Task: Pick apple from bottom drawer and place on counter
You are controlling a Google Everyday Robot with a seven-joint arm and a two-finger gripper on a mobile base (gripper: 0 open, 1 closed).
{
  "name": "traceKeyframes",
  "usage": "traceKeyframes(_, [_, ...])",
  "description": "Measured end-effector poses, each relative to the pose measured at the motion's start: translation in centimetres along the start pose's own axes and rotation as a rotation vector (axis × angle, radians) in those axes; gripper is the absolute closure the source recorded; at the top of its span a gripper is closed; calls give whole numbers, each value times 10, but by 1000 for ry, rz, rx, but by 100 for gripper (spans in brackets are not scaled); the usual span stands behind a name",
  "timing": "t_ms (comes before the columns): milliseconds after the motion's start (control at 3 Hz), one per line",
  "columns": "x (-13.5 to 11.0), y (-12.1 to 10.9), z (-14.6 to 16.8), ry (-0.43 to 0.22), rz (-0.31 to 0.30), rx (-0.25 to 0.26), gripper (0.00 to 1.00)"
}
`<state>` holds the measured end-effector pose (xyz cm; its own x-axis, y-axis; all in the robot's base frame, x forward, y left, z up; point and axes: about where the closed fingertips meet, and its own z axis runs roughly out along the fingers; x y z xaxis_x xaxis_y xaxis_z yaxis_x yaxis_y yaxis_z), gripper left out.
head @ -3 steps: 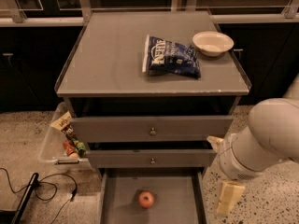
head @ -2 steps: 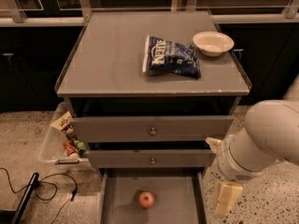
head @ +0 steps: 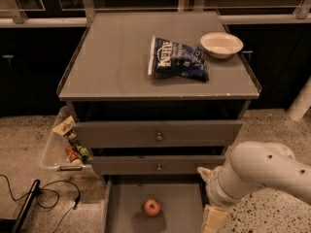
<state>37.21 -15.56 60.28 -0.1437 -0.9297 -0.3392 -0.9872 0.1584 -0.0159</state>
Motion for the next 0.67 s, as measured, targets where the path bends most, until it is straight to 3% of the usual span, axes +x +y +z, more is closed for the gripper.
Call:
traceKeyframes(333, [0, -26, 74, -92, -13, 15, 0])
traceKeyframes(667, [4, -22, 109, -132, 22, -10, 0])
